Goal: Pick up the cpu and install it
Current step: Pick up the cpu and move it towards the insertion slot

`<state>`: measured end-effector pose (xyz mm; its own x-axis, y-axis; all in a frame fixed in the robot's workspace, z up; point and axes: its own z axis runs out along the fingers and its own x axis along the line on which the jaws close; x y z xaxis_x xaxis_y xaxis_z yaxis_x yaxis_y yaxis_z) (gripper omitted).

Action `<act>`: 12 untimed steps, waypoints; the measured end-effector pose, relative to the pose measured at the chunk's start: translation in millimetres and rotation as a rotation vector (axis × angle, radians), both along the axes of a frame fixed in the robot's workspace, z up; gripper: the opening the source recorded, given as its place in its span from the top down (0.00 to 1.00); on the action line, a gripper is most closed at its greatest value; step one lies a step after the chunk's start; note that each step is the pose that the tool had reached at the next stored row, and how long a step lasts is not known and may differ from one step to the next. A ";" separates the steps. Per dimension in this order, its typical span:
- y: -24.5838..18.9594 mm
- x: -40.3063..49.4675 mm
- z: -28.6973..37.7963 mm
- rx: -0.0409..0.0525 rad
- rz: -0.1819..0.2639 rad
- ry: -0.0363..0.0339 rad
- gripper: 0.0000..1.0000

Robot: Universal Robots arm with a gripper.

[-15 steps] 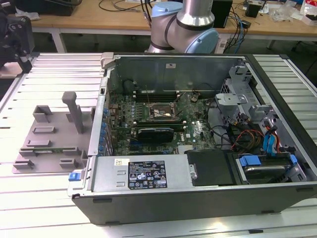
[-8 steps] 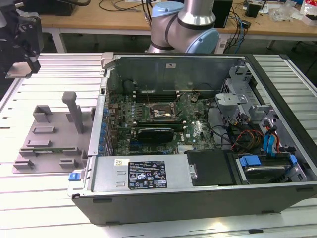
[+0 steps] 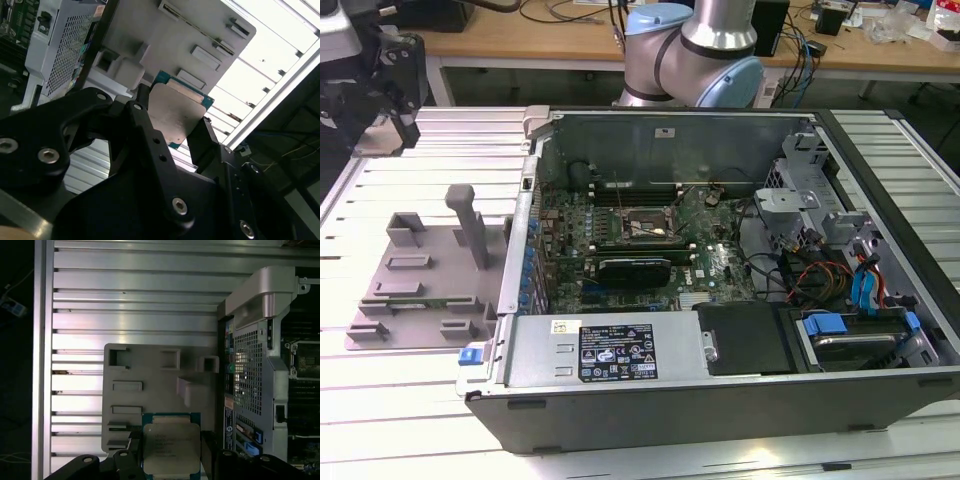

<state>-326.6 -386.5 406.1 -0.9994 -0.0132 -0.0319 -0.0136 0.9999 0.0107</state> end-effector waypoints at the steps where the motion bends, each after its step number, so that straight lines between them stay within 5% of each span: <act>1: 0.0 2.8 0.0 0.0000 0.000 0.0000 0.45; 12: 0.0 43.6 0.0 0.0000 0.000 0.0000 0.45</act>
